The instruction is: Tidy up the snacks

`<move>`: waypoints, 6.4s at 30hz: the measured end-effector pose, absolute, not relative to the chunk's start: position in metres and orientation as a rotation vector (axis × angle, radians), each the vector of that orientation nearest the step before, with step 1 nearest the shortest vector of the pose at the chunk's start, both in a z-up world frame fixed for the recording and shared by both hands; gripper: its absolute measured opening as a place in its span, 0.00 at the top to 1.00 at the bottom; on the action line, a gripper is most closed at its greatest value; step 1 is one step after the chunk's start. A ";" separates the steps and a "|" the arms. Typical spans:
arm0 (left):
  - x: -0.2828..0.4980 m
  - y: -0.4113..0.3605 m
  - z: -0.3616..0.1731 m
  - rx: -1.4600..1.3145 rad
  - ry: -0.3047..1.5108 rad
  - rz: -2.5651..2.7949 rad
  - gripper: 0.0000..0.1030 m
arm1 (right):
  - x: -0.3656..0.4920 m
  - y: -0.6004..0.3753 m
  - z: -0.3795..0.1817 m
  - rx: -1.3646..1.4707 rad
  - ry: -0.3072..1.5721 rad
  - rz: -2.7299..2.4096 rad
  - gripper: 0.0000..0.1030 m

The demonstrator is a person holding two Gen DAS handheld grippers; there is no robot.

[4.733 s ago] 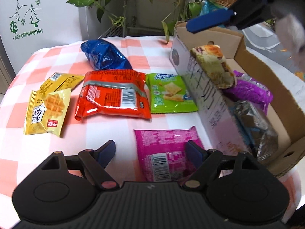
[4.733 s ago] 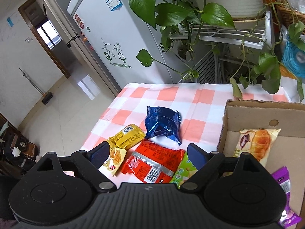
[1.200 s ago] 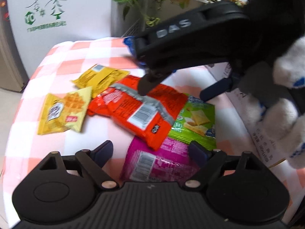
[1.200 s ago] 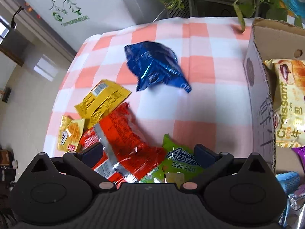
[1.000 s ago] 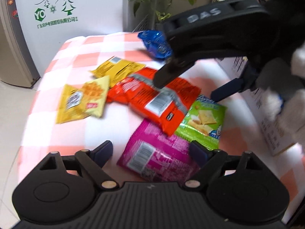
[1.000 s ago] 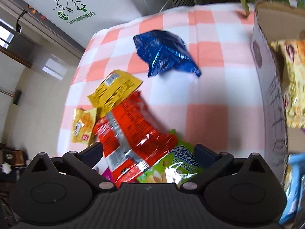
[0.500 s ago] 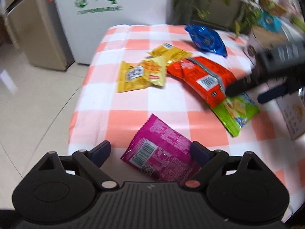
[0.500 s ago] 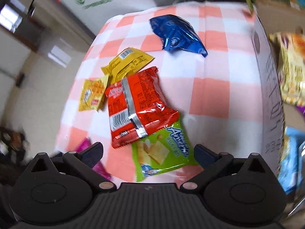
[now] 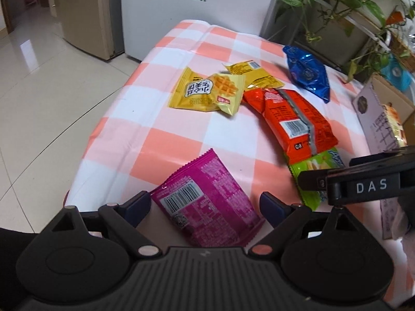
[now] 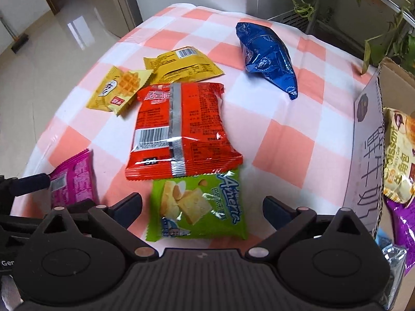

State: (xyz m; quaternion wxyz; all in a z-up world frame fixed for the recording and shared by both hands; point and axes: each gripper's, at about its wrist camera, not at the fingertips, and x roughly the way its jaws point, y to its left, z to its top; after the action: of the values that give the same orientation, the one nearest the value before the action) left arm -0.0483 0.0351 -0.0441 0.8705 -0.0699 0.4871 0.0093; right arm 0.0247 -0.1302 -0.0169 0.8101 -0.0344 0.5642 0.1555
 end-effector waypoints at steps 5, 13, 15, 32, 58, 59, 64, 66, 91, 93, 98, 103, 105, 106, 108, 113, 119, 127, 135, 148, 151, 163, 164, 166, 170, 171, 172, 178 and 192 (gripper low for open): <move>-0.044 0.026 -0.048 -0.045 1.008 0.061 0.11 | 0.028 -0.128 -0.022 -0.090 1.210 0.323 0.06; -0.046 0.039 -0.049 0.042 1.003 0.035 0.10 | 0.025 -0.127 -0.022 -0.181 1.193 0.332 0.12; -0.045 0.043 -0.048 0.068 1.007 0.027 0.10 | 0.023 -0.129 -0.022 -0.214 1.184 0.319 0.12; -0.043 0.046 -0.052 0.020 1.057 0.051 0.01 | 0.023 -0.128 -0.030 -0.219 1.157 0.392 0.00; -0.044 0.030 -0.052 0.049 1.056 -0.046 0.02 | 0.028 -0.126 -0.029 -0.290 1.170 0.489 0.01; -0.044 0.031 -0.051 0.047 1.055 -0.046 0.03 | 0.028 -0.126 -0.029 -0.290 1.168 0.491 0.02; -0.046 0.033 -0.048 0.040 1.025 -0.050 0.16 | 0.025 -0.129 -0.025 -0.300 1.145 0.510 0.15; -0.046 0.033 -0.046 0.036 1.011 -0.051 0.29 | 0.024 -0.131 -0.023 -0.300 1.134 0.513 0.21; -0.053 0.029 -0.023 0.041 0.948 -0.046 0.46 | -0.010 -0.146 0.010 -0.289 1.053 0.507 0.38; -0.054 0.038 -0.021 0.005 0.951 -0.027 0.39 | -0.013 -0.149 0.013 -0.267 1.048 0.499 0.38; -0.053 0.060 -0.030 -0.120 1.013 0.020 0.30 | -0.011 -0.159 0.012 -0.156 1.085 0.479 0.38; -0.061 0.050 -0.035 -0.116 1.027 -0.009 0.21 | -0.014 -0.158 0.003 -0.061 1.163 0.523 0.38; -0.063 0.040 -0.040 -0.079 1.030 -0.022 0.18 | -0.016 -0.157 0.002 -0.044 1.179 0.532 0.38; -0.063 0.035 -0.042 -0.053 1.030 -0.017 0.18 | -0.016 -0.159 0.002 -0.027 1.185 0.530 0.38; -0.064 0.026 -0.047 0.007 1.021 0.003 0.17 | -0.017 -0.164 0.002 0.013 1.189 0.525 0.38; -0.069 0.019 -0.047 0.028 0.987 -0.006 0.33 | -0.021 -0.177 0.014 0.103 1.161 0.524 0.38; -0.074 0.019 -0.043 0.000 0.963 -0.011 0.44 | -0.033 -0.180 0.027 0.082 1.103 0.521 0.38; -0.081 0.019 -0.034 0.000 0.914 -0.003 0.45 | -0.039 -0.186 0.046 0.086 1.022 0.498 0.38; -0.087 0.020 -0.019 -0.019 0.862 0.010 0.45 | -0.038 -0.190 0.051 0.077 0.983 0.473 0.38; -0.086 -0.002 0.006 -0.008 0.808 -0.035 0.45 | -0.033 -0.195 0.059 0.045 0.921 0.438 0.38; -0.083 -0.012 0.013 -0.016 0.798 -0.055 0.45 | -0.031 -0.200 0.062 0.033 0.902 0.412 0.38; -0.065 -0.066 0.040 -0.029 0.752 -0.170 0.45 | -0.022 -0.234 0.080 0.022 0.821 0.327 0.38; -0.064 -0.071 0.042 -0.028 0.752 -0.179 0.45 | -0.021 -0.237 0.081 0.022 0.817 0.318 0.38; -0.061 -0.081 0.045 -0.026 0.749 -0.199 0.45 | -0.018 -0.244 0.083 0.024 0.811 0.301 0.38; -0.056 -0.103 0.050 -0.026 0.739 -0.248 0.45 | -0.013 -0.257 0.086 0.006 0.802 0.270 0.38; -0.055 -0.109 0.051 -0.025 0.737 -0.259 0.45 | -0.012 -0.261 0.087 0.013 0.801 0.262 0.38; -0.054 -0.114 0.052 -0.024 0.736 -0.270 0.45 | -0.010 -0.264 0.087 0.019 0.800 0.255 0.38; -0.048 -0.141 0.055 -0.040 0.738 -0.330 0.45 | -0.002 -0.280 0.088 0.023 0.797 0.213 0.38; -0.035 -0.189 0.054 -0.031 0.751 -0.418 0.45 | 0.003 -0.323 0.095 0.087 0.761 0.130 0.38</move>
State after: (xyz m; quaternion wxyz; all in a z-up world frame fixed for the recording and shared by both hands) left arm -0.0353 -0.1889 0.0541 0.9090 -0.0152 0.3638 -0.2026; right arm 0.0031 -0.3235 0.0950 0.9255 0.0422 0.3709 0.0634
